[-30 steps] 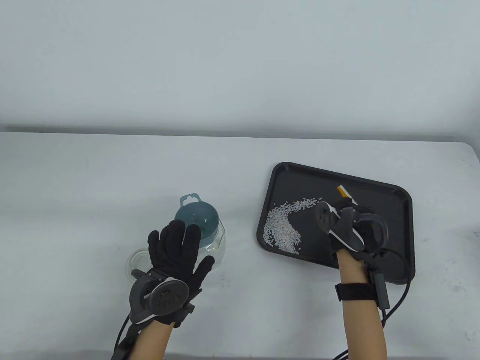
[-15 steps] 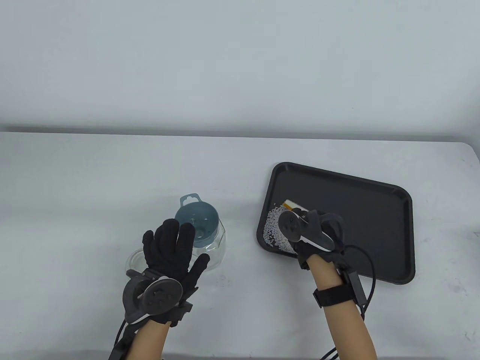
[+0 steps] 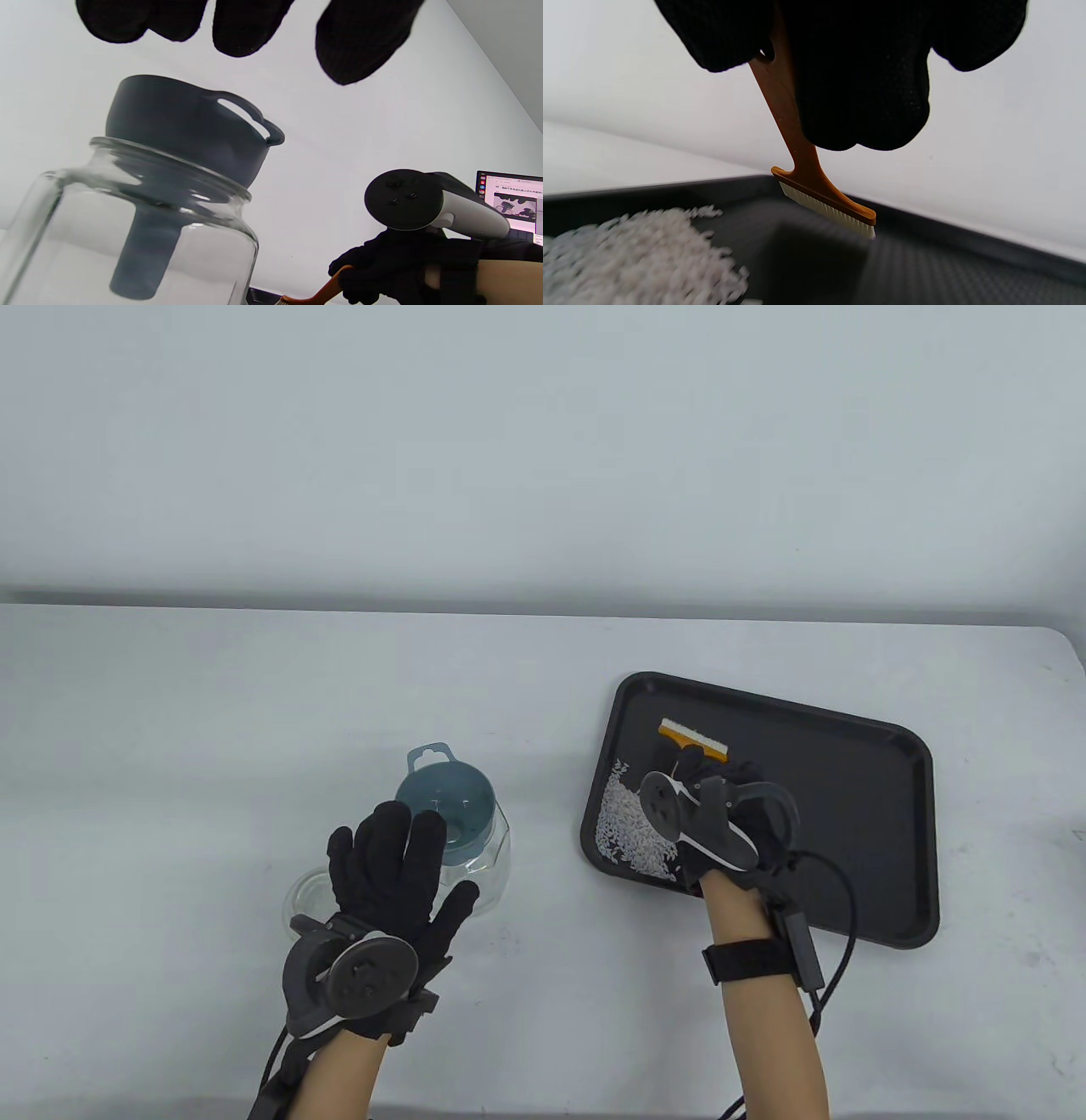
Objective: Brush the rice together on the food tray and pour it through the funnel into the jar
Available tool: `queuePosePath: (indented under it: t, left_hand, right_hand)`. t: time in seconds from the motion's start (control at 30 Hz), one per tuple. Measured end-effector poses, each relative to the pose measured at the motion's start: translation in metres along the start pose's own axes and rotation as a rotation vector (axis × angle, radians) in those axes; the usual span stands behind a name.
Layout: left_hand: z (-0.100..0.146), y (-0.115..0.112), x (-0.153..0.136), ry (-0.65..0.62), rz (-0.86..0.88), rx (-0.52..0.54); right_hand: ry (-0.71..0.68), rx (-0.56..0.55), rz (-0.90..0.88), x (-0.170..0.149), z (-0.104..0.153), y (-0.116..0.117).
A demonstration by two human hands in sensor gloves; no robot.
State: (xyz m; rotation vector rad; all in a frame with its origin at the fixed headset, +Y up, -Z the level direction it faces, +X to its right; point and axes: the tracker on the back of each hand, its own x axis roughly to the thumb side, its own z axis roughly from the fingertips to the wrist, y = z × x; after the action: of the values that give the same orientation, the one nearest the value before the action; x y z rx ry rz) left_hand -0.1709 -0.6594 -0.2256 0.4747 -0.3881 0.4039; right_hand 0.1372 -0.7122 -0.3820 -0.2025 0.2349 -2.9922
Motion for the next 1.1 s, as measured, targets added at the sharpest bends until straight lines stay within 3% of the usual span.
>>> queuePosePath:
  t: [0.1,0.23,0.47,0.57,0.67,0.8,0.93,1.1]
  left_hand:
    - [0.0,-0.001,0.0,-0.001,0.001,-0.009]
    - [0.0,0.0,0.001,-0.005,0.0,-0.005]
    - [0.0,-0.001,0.003,-0.008,-0.004,-0.009]
    - [0.0,-0.002,0.003,-0.009,-0.007,-0.013]
    - [0.0,-0.003,0.003,-0.008,-0.009,-0.02]
    - [0.0,-0.003,0.004,-0.007,-0.01,-0.019]
    - [0.0,-0.003,0.003,-0.006,-0.01,-0.02]
    - [0.0,-0.004,0.004,-0.004,-0.008,-0.029]
  right_hand:
    - [-0.074,0.148,-0.076,0.014,0.0,0.011]
    - [-0.18,0.115,-0.068,0.023,0.018,-0.003]
    - [-0.272,0.194,-0.17,0.017,0.057,-0.023]
    - [-0.295,0.162,-0.171,0.011,0.073,-0.027]
    - [-0.264,-0.029,-0.186,0.0,0.081,-0.029]
    - [-0.167,-0.116,-0.115,-0.017,0.08,-0.029]
    - [-0.109,0.026,-0.104,-0.026,0.078,-0.015]
    - [-0.17,0.034,-0.307,-0.024,0.081,-0.029]
